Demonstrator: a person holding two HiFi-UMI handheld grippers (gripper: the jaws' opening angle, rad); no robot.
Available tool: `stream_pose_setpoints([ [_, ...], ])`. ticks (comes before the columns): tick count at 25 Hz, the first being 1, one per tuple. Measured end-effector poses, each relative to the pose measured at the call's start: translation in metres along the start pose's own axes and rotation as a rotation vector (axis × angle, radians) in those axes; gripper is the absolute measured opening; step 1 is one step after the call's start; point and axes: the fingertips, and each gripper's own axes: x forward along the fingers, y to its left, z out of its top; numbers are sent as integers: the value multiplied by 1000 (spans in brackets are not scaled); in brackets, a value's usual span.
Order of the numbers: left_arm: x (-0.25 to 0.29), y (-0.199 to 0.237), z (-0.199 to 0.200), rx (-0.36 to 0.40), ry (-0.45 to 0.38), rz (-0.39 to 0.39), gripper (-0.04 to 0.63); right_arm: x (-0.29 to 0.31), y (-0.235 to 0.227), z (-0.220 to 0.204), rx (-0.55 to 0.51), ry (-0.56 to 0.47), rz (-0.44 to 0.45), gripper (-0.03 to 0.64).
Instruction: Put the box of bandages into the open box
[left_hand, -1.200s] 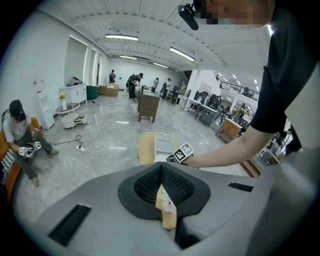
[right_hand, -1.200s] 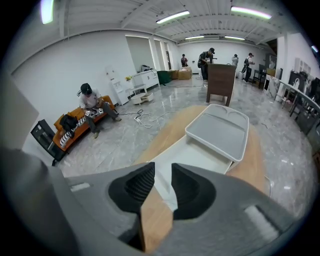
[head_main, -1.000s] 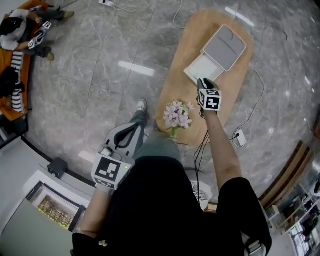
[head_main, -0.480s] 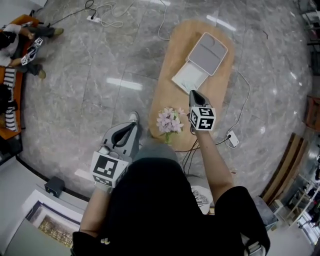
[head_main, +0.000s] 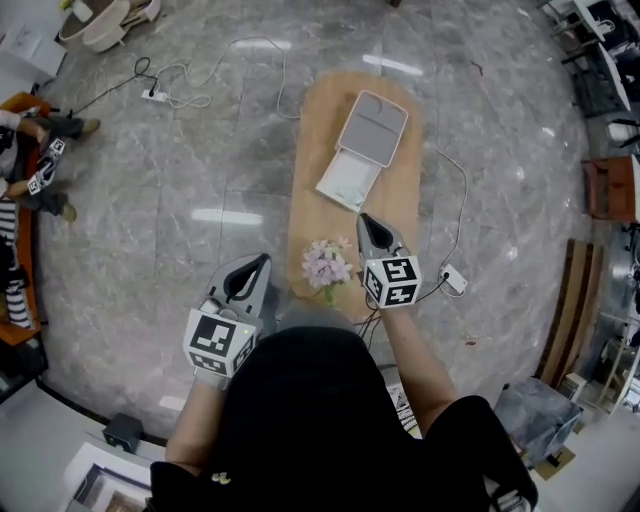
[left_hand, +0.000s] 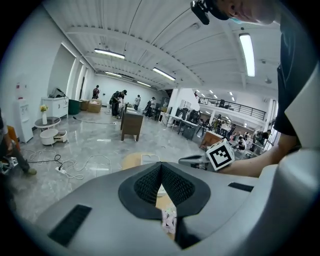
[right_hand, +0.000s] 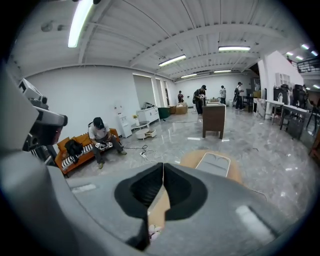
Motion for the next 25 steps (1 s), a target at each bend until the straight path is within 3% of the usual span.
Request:
stream_pose_setpoints([
  [14, -2, -20, 45, 124, -81, -192, 11, -112, 70, 64, -49, -169, -18, 2],
  [25, 1, -40, 62, 189, -93, -281, 11, -159, 79, 81, -57, -251, -60, 2],
])
